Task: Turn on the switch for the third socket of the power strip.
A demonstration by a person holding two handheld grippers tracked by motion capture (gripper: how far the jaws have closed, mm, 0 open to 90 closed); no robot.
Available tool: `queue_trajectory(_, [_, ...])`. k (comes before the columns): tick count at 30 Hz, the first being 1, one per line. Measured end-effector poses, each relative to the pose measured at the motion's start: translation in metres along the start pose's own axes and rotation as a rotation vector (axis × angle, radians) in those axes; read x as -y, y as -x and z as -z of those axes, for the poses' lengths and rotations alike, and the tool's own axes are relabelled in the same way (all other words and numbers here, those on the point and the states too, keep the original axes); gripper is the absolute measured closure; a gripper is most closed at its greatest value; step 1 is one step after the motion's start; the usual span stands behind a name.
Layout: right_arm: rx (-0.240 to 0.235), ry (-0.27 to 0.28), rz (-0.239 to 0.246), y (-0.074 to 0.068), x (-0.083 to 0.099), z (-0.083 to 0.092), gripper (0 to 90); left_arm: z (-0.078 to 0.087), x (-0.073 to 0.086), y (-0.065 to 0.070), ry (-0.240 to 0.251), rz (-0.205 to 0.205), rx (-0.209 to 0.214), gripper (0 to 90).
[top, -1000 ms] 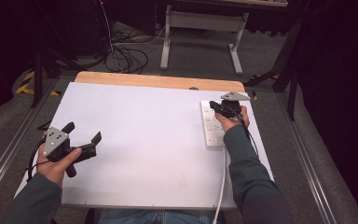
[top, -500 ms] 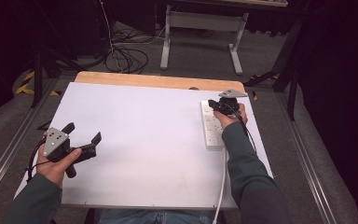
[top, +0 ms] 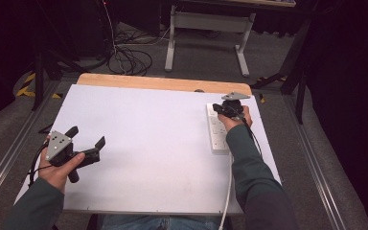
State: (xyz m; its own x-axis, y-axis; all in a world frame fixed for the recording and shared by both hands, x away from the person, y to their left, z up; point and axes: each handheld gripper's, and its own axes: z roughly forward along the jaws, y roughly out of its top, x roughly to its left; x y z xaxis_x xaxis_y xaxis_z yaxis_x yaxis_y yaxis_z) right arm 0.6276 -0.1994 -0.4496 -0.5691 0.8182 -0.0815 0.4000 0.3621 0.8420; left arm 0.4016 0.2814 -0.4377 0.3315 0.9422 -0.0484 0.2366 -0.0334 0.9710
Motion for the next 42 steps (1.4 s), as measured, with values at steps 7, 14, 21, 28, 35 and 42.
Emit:
queue_trajectory(7, [0.007,-0.033,0.012,-0.001,0.003,-0.005,90.0,-0.001,0.0,0.001,-0.004,-0.005,0.005,2.6])
queue_trajectory(14, [0.006,-0.047,0.011,0.0,0.004,-0.009,90.0,-0.001,0.0,0.001,-0.004,-0.005,0.006,2.6])
queue_trajectory(21, [0.006,-0.075,0.028,-0.001,0.007,-0.013,90.0,-0.001,0.0,0.001,-0.005,-0.004,0.005,2.7])
queue_trajectory(28, [0.006,-0.082,0.03,-0.001,0.008,-0.015,90.0,-0.001,0.001,0.001,-0.008,-0.004,0.006,2.7])
queue_trajectory(35, [0.009,-0.09,0.032,-0.002,0.009,-0.016,90.0,-0.001,0.001,0.001,-0.009,-0.003,0.007,2.7])
queue_trajectory(42, [0.014,-0.091,0.05,-0.004,0.009,-0.017,90.0,-0.001,0.001,0.001,-0.011,-0.004,0.006,2.7])
